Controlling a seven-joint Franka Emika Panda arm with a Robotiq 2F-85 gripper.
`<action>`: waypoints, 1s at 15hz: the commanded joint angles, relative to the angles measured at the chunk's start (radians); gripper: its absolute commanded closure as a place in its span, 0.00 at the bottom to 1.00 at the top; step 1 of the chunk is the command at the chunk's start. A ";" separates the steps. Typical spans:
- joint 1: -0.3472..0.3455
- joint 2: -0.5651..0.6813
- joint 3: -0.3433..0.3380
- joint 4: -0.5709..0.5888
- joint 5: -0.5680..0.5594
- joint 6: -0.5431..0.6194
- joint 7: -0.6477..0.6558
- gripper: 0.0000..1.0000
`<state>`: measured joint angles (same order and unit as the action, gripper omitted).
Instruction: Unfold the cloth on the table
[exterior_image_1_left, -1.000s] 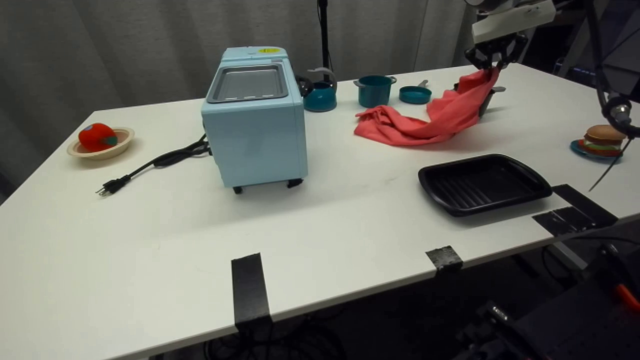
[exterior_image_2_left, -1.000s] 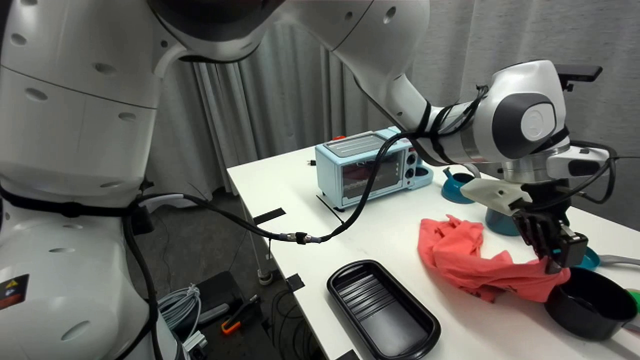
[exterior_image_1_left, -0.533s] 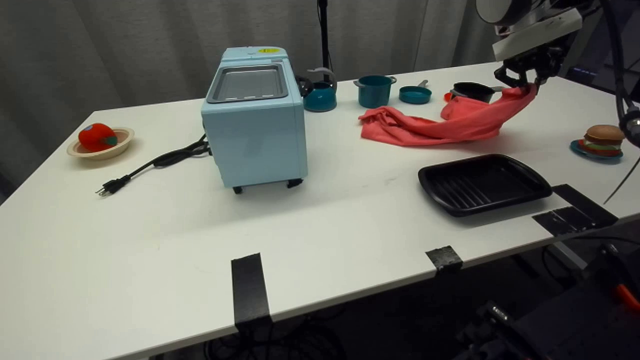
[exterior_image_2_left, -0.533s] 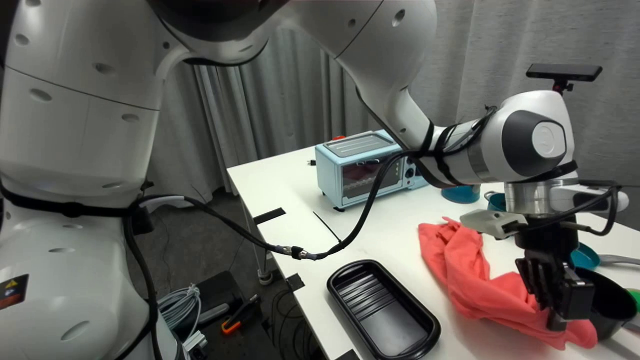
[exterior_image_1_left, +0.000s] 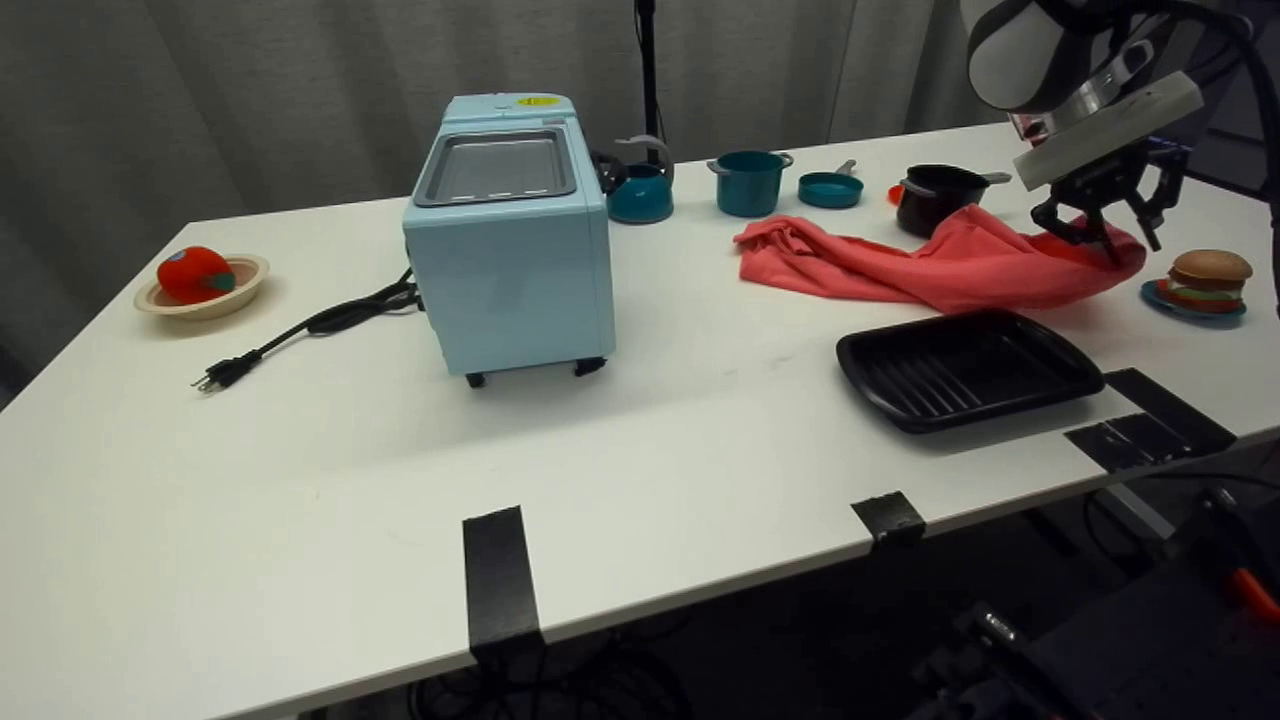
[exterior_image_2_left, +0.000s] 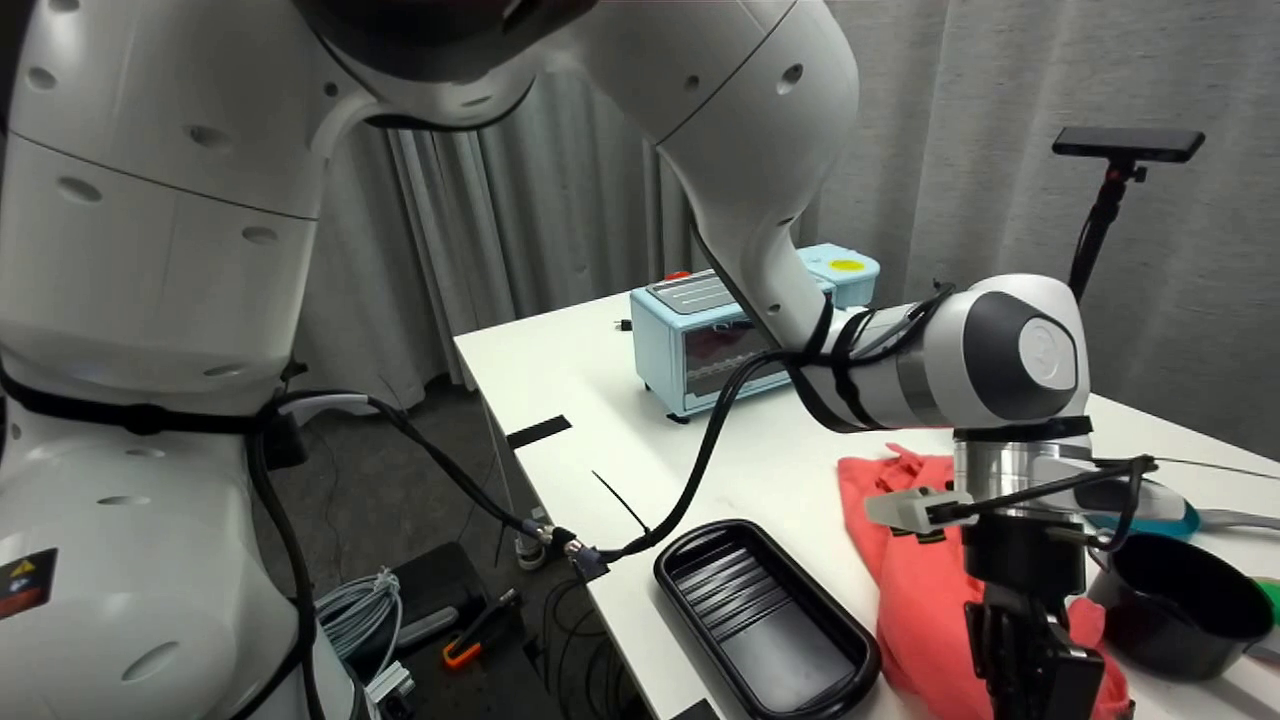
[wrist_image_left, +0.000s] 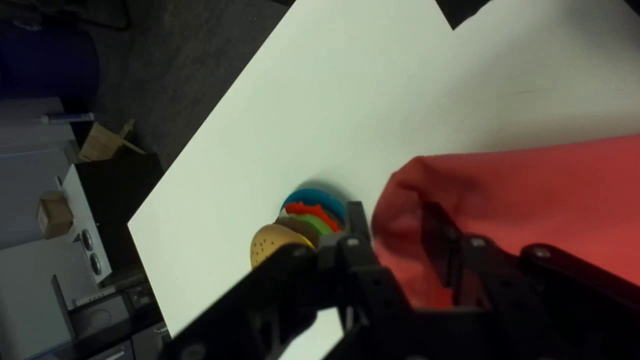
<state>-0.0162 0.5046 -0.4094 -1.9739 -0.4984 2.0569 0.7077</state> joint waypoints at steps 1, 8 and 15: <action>0.003 -0.048 0.012 -0.044 -0.060 0.001 0.091 0.32; -0.020 -0.103 0.054 -0.060 -0.047 0.092 0.190 0.00; -0.036 -0.118 0.070 -0.123 0.040 0.288 0.266 0.00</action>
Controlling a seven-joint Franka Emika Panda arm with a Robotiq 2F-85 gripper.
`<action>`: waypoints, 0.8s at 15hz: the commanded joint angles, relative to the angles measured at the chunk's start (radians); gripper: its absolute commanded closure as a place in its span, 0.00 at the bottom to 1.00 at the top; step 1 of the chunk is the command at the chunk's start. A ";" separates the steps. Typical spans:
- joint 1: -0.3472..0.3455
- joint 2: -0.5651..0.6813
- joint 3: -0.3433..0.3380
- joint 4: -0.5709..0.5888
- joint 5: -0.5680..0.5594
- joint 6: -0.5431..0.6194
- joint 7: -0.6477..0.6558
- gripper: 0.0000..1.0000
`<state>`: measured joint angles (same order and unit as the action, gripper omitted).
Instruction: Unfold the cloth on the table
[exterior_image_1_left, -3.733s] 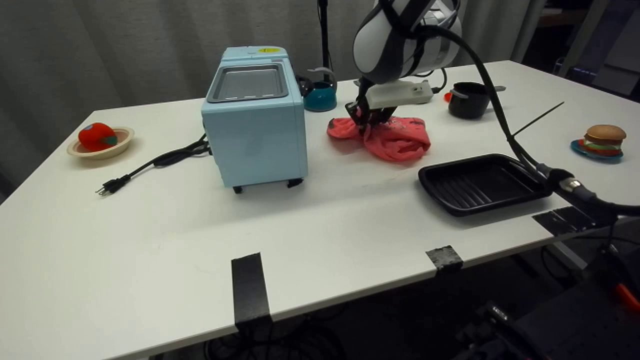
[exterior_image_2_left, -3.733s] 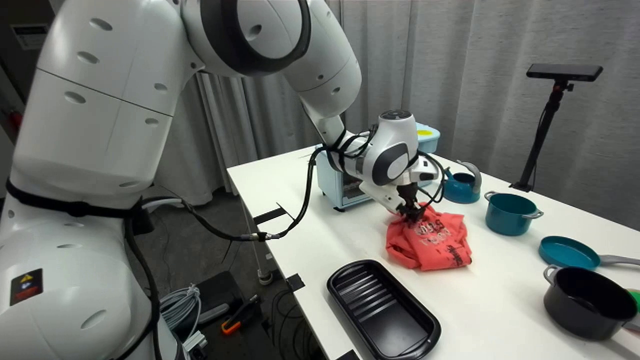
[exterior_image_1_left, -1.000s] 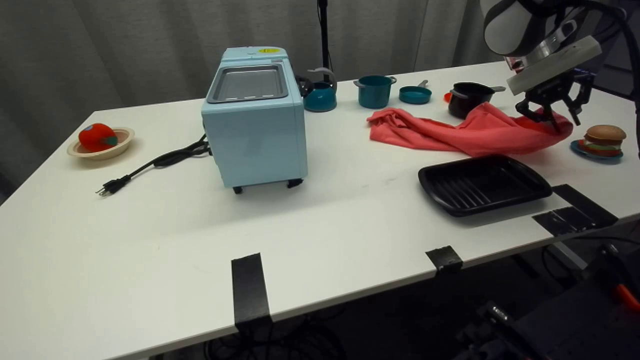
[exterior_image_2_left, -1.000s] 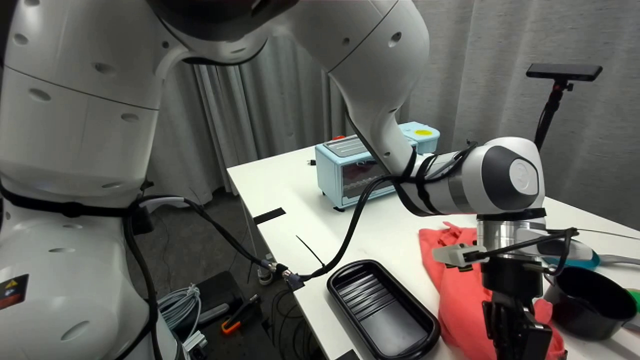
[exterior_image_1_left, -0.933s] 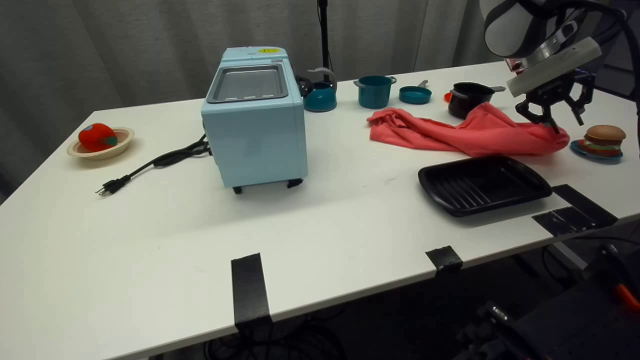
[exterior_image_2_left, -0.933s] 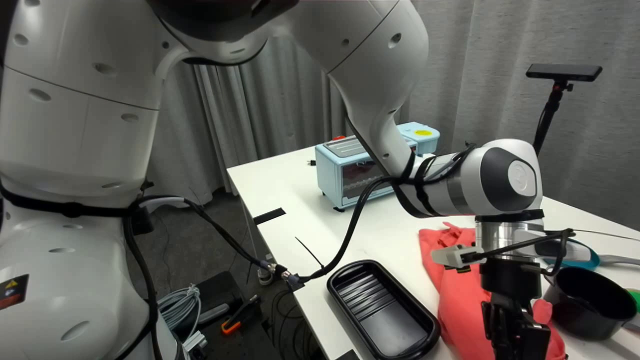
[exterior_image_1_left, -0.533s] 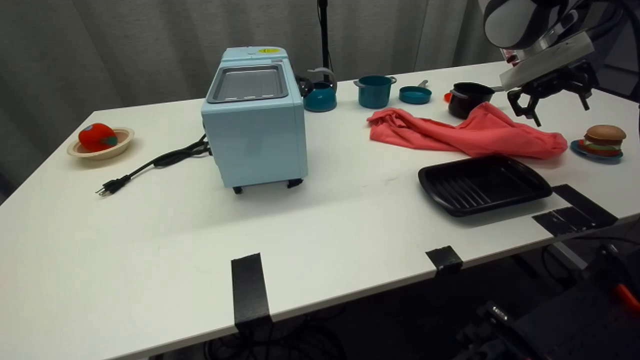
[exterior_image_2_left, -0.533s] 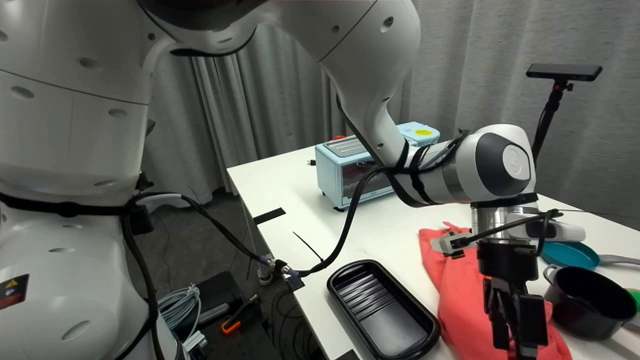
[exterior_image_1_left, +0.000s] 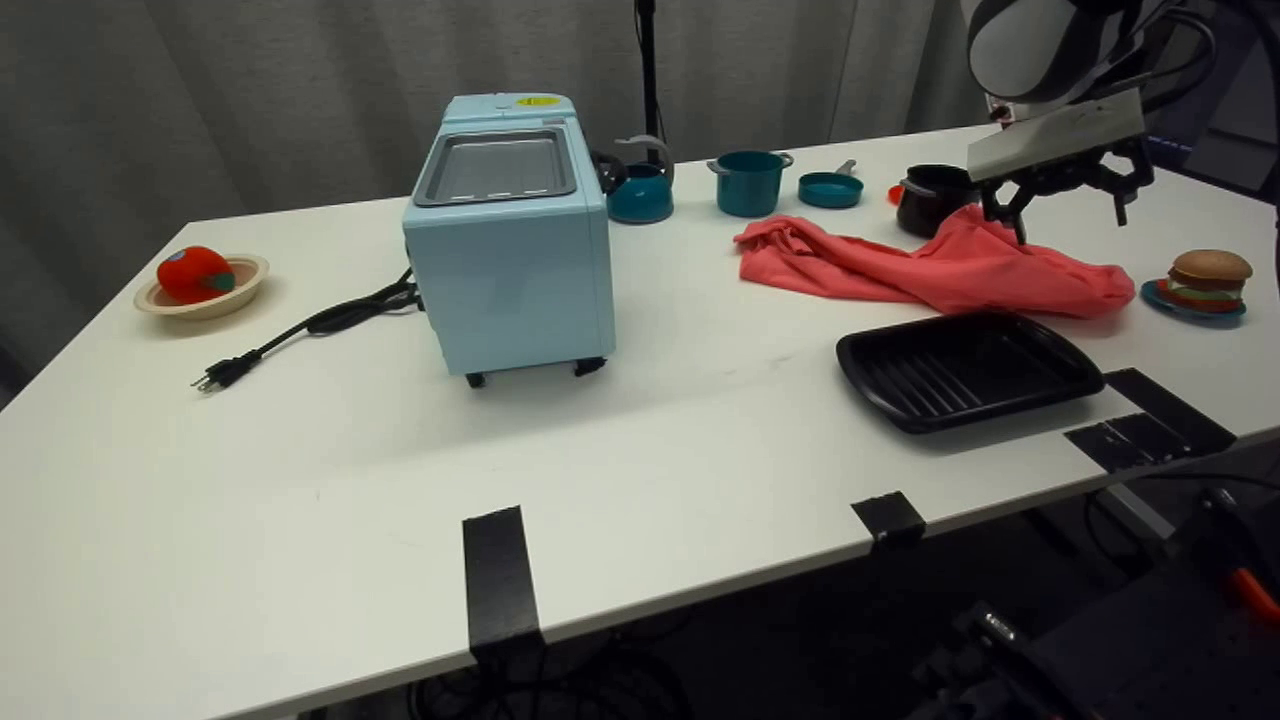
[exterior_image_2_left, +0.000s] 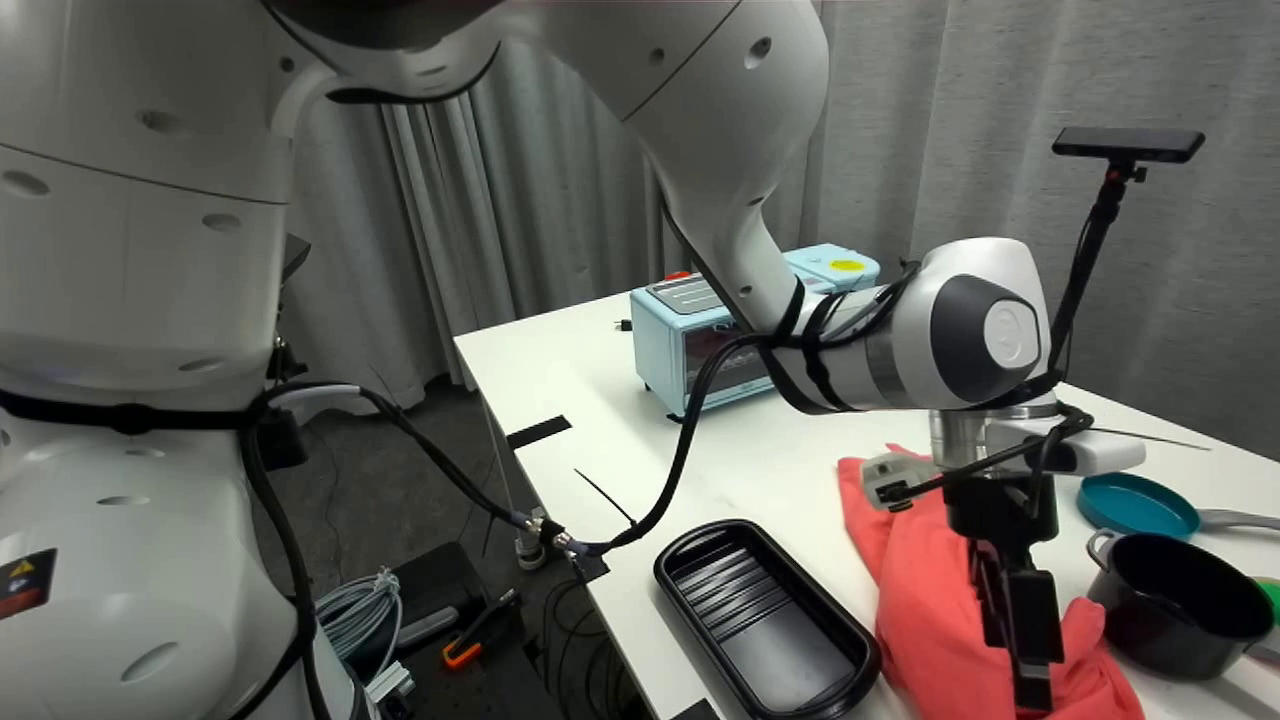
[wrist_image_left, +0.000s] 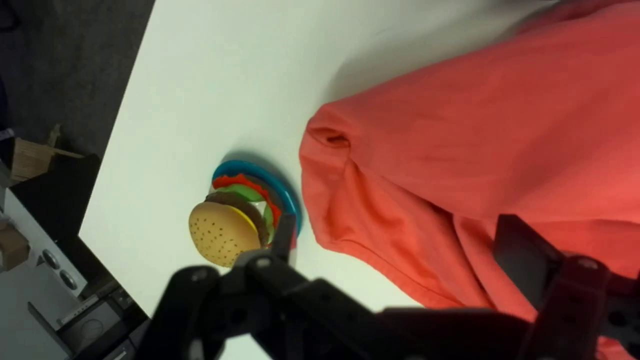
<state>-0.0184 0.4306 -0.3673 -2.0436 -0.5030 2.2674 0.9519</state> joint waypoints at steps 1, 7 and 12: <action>-0.034 -0.045 0.028 -0.062 0.060 0.105 0.019 0.00; -0.026 -0.050 0.011 -0.109 0.076 0.236 -0.047 0.00; -0.008 -0.013 0.003 -0.077 0.080 0.213 -0.019 0.00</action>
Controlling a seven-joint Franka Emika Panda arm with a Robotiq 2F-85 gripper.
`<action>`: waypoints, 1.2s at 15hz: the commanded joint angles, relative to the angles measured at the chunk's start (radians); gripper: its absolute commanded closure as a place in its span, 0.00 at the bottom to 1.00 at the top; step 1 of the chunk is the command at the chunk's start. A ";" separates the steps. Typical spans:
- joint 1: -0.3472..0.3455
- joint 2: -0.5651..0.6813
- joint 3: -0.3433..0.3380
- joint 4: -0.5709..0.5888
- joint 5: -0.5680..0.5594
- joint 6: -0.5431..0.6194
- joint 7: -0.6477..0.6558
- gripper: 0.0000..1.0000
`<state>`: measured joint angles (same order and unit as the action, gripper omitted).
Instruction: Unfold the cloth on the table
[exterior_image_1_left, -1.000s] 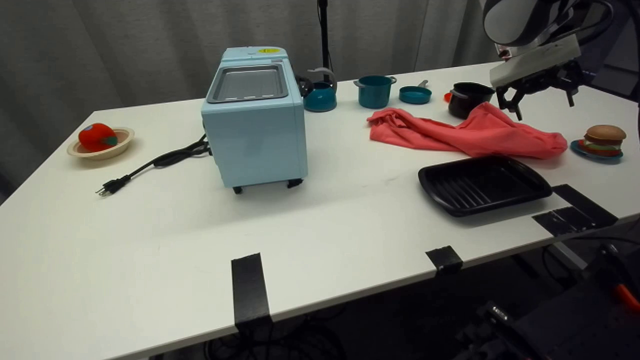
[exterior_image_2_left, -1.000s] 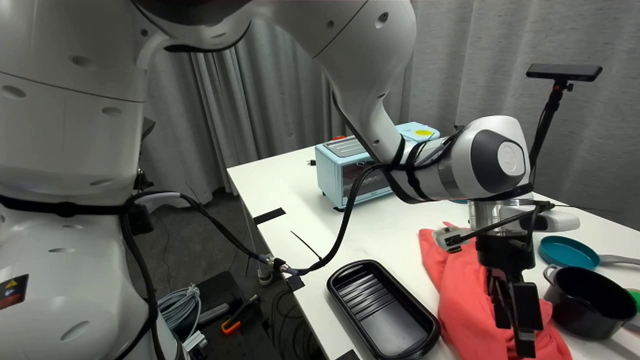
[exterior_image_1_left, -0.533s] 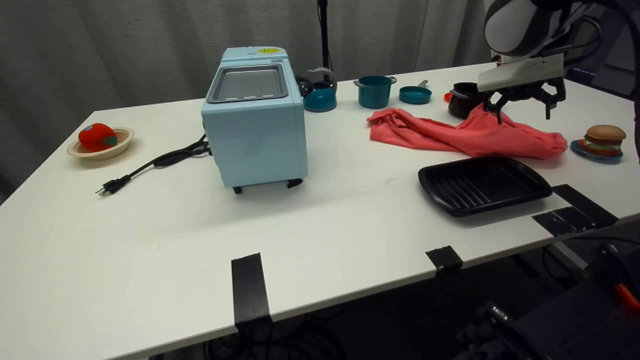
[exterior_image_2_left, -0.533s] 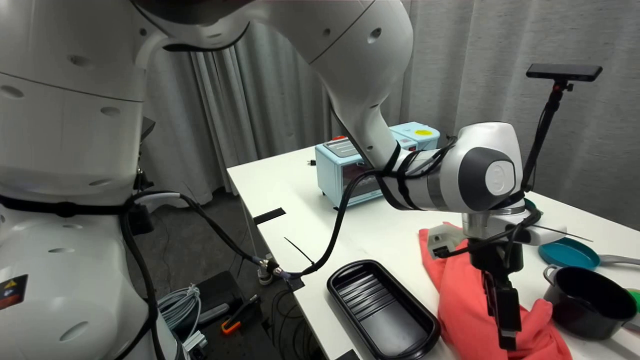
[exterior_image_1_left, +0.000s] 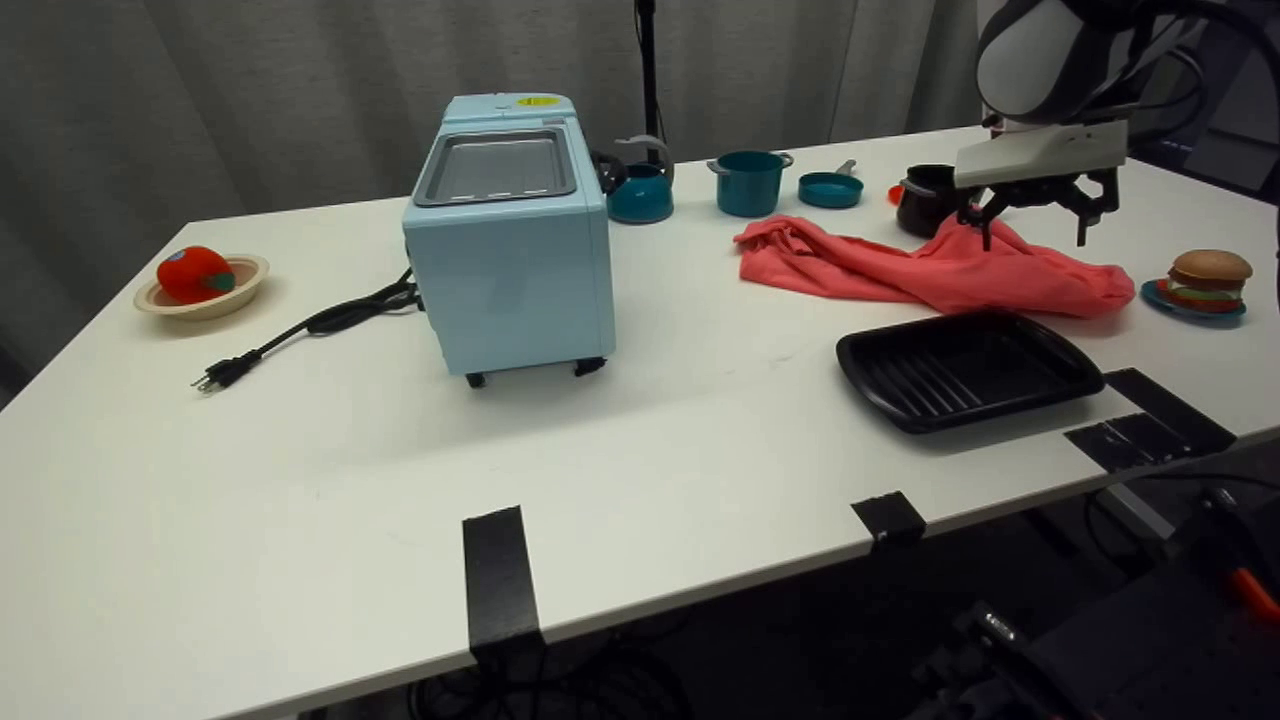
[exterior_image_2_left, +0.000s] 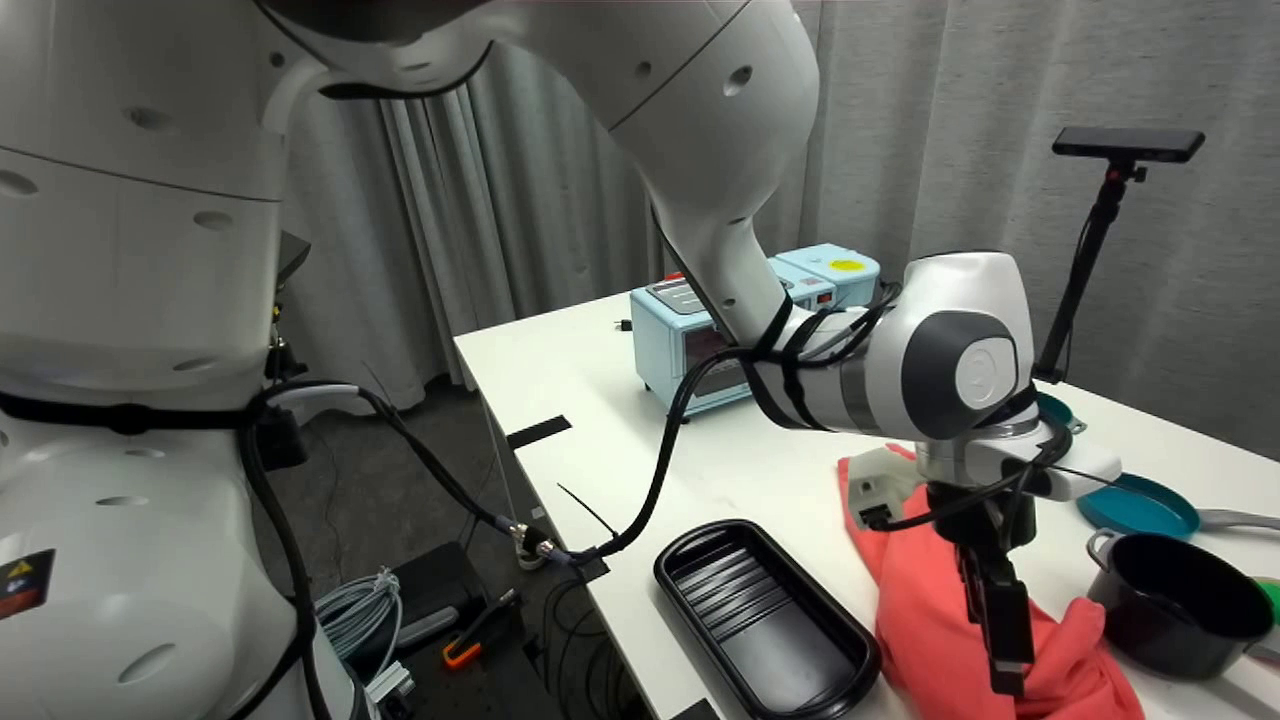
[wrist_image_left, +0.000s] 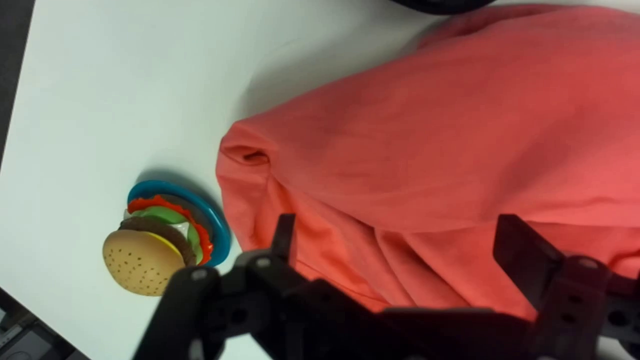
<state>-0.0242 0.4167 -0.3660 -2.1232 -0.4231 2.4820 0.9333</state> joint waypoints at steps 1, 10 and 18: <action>-0.002 -0.001 0.002 0.001 0.000 -0.002 -0.002 0.00; -0.027 -0.006 0.035 -0.010 0.075 0.042 -0.030 0.00; -0.061 -0.002 0.103 -0.027 0.295 0.223 -0.125 0.00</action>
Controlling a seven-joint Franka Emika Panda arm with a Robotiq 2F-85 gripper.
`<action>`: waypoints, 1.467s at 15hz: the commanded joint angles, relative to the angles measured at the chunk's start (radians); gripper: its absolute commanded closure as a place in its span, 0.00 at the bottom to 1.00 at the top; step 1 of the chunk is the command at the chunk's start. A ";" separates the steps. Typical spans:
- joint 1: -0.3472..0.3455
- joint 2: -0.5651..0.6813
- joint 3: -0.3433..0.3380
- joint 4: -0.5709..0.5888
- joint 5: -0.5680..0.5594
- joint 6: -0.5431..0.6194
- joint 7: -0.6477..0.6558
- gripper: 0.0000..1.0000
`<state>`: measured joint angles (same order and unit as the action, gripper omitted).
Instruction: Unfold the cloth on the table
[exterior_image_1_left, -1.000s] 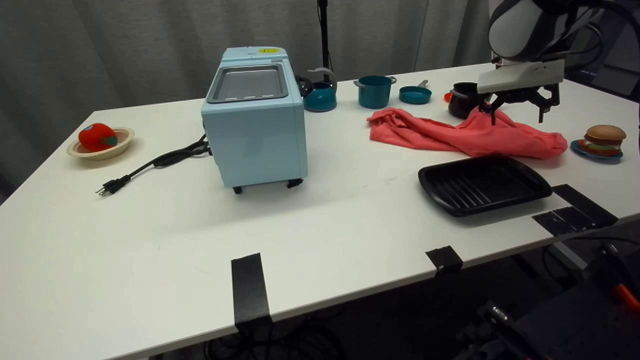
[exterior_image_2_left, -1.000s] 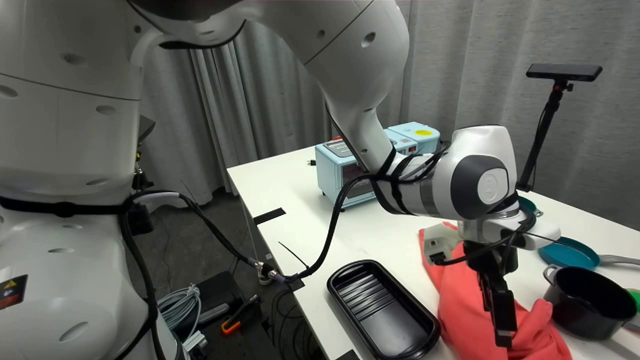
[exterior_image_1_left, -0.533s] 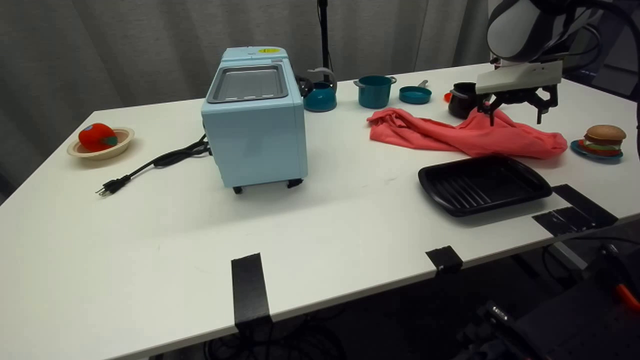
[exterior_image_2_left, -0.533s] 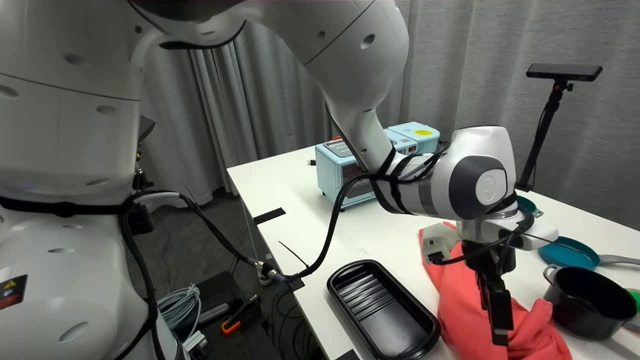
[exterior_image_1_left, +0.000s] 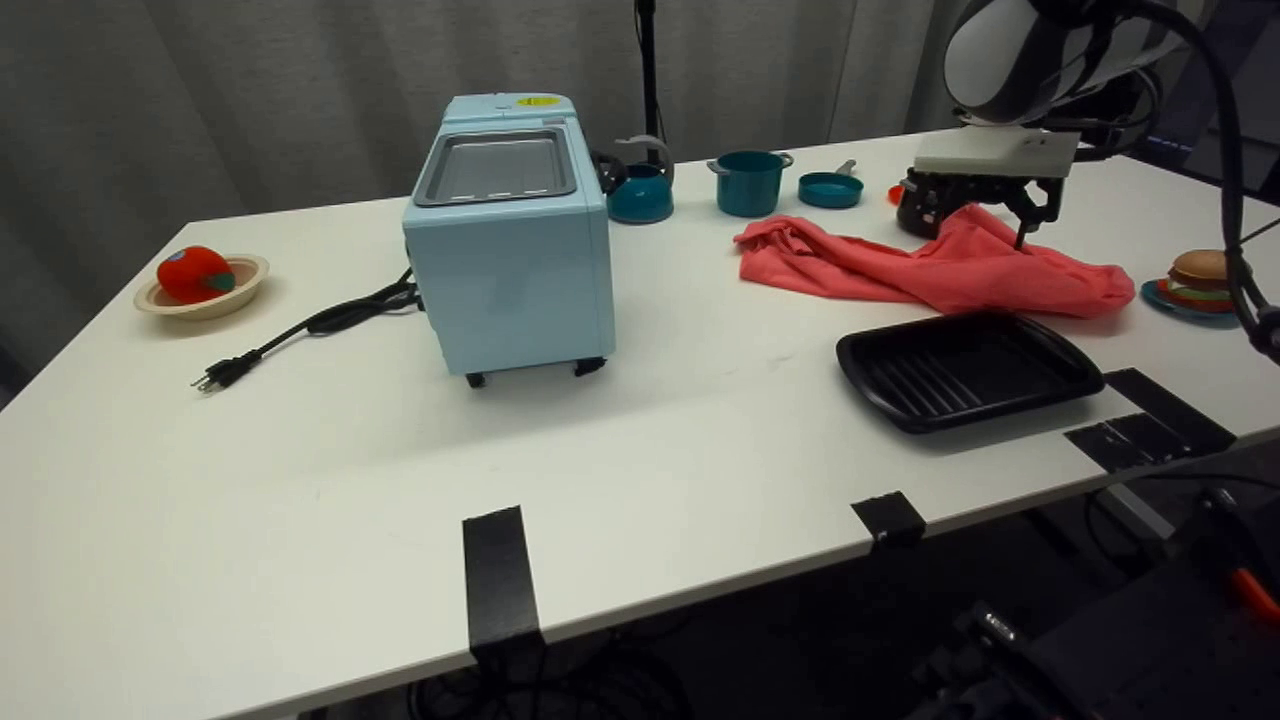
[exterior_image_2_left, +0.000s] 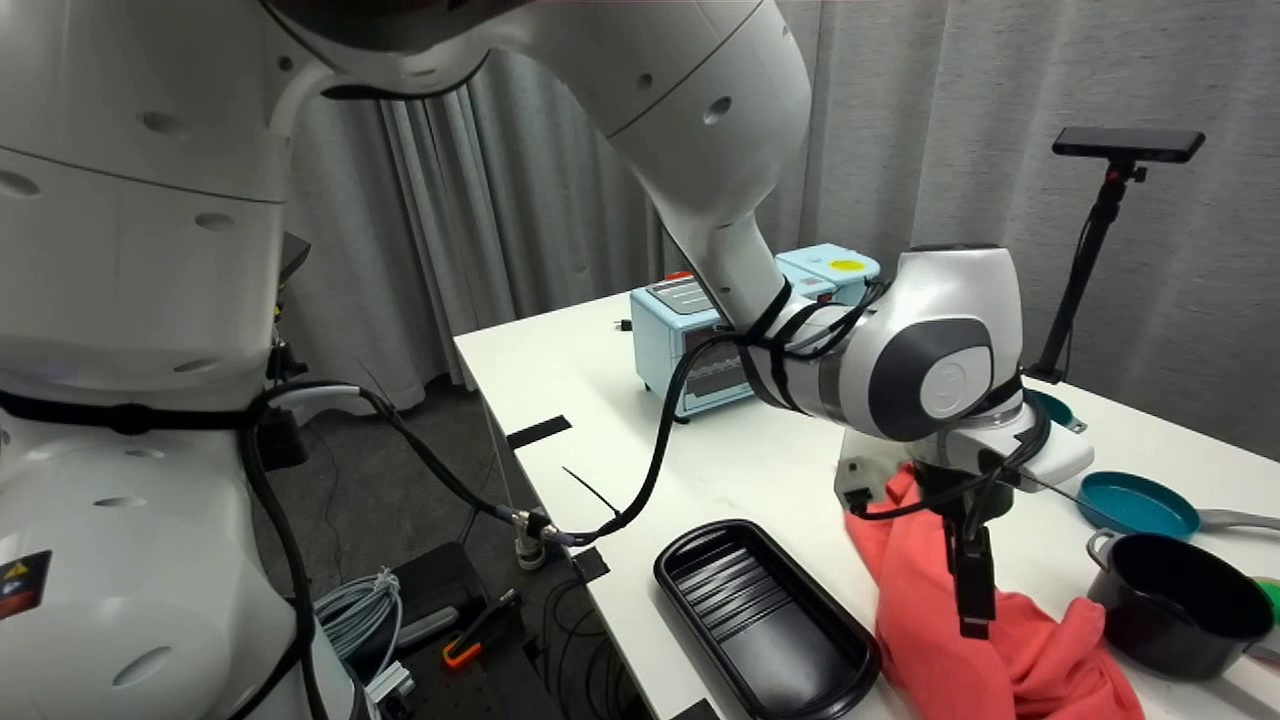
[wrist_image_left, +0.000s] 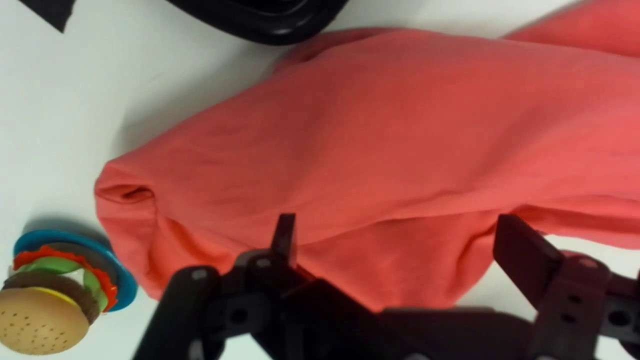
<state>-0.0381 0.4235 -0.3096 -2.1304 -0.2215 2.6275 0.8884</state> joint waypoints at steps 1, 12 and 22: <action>-0.056 -0.007 0.061 -0.022 0.132 0.100 -0.106 0.00; -0.176 -0.005 0.250 -0.023 0.605 0.195 -0.496 0.00; -0.146 0.001 0.225 -0.020 0.627 0.181 -0.503 0.00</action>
<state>-0.1993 0.4248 -0.0702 -2.1519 0.3947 2.8126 0.3916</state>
